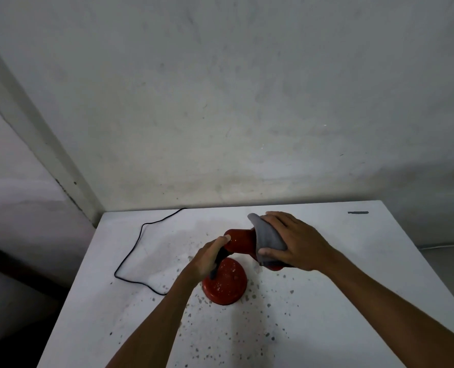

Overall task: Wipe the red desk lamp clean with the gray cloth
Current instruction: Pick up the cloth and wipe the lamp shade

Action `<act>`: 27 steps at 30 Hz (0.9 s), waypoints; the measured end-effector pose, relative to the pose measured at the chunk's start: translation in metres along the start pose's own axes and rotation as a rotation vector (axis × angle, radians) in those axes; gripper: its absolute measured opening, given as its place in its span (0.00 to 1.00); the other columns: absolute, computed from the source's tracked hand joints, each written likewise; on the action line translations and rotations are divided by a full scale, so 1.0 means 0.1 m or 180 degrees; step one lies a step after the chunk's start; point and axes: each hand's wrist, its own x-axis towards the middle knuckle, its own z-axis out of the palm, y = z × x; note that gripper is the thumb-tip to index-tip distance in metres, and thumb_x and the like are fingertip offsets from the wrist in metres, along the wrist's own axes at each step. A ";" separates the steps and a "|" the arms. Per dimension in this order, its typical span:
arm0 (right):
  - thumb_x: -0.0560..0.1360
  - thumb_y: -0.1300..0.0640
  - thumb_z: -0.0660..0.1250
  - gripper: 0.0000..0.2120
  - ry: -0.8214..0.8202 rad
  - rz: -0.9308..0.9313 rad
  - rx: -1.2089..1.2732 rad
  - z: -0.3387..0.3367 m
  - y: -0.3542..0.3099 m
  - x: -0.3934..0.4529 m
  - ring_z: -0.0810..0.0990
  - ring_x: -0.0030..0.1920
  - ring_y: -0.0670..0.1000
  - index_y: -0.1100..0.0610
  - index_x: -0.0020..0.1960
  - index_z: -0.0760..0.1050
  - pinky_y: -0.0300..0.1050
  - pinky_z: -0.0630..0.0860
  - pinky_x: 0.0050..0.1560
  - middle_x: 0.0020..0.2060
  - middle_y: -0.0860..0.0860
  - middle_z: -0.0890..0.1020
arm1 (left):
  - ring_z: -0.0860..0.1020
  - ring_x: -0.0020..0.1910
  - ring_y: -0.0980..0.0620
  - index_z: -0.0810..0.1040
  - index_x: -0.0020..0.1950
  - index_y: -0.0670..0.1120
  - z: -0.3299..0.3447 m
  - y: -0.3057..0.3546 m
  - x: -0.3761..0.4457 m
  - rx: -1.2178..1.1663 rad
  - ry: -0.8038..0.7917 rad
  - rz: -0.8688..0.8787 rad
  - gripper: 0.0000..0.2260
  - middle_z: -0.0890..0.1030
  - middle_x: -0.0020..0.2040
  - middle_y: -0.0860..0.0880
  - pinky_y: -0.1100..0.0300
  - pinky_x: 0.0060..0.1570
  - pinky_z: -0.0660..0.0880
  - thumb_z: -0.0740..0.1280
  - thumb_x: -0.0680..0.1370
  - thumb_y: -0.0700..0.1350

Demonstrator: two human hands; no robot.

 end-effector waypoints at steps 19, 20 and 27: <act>0.78 0.27 0.56 0.41 0.0791 -0.0075 -0.0995 0.45 -0.52 0.02 0.76 0.69 0.62 0.60 0.74 0.72 0.64 0.68 0.72 0.69 0.58 0.79 | 0.72 0.50 0.56 0.71 0.49 0.57 -0.01 -0.08 0.02 -0.0014 0.0066 0.0039 0.10 0.74 0.50 0.56 0.51 0.63 0.68 0.54 0.84 0.56; 0.78 0.27 0.57 0.41 0.0847 -0.0018 -0.0977 0.49 -0.48 -0.04 0.74 0.72 0.62 0.60 0.75 0.71 0.65 0.67 0.73 0.71 0.58 0.77 | 0.71 0.55 0.54 0.71 0.51 0.56 -0.01 -0.09 0.01 -0.0059 0.0036 0.0045 0.09 0.73 0.54 0.55 0.51 0.65 0.67 0.54 0.84 0.56; 0.74 0.24 0.62 0.46 0.0569 0.0188 -0.0074 0.23 -0.09 -0.21 0.67 0.78 0.52 0.53 0.81 0.62 0.54 0.63 0.80 0.78 0.51 0.69 | 0.69 0.59 0.53 0.69 0.49 0.56 -0.02 -0.05 0.00 -0.0193 -0.0039 0.0001 0.08 0.71 0.58 0.53 0.50 0.70 0.65 0.54 0.84 0.56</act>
